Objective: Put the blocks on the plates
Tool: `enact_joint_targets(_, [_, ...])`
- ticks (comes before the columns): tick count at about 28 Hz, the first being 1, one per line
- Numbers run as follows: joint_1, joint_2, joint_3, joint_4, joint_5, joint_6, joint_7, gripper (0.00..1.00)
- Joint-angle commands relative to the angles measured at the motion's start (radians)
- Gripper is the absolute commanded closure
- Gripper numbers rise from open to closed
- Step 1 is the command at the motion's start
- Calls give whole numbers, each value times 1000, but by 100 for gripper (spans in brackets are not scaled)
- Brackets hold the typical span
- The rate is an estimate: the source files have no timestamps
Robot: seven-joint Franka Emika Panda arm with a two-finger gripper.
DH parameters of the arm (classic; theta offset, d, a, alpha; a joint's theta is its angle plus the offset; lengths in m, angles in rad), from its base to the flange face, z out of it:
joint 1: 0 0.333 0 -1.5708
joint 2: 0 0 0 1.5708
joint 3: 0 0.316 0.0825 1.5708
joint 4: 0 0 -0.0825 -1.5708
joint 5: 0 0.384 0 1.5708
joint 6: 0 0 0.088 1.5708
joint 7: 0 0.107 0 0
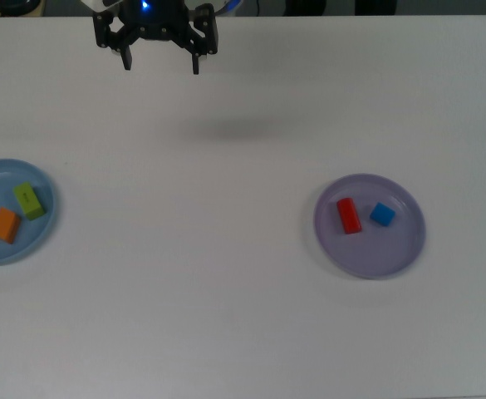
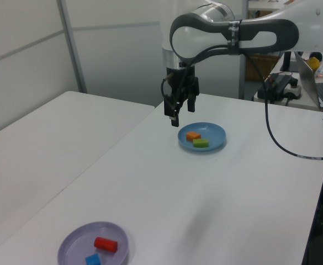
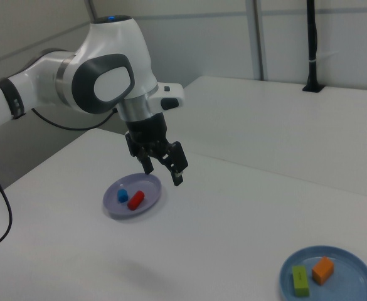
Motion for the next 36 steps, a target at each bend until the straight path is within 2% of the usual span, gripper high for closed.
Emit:
enact_joint_targets(1, [-16, -8, 12, -6, 19, 7, -22, 0])
enact_joint_targets(36, [-10, -9, 10, -6, 19, 0, -36, 0])
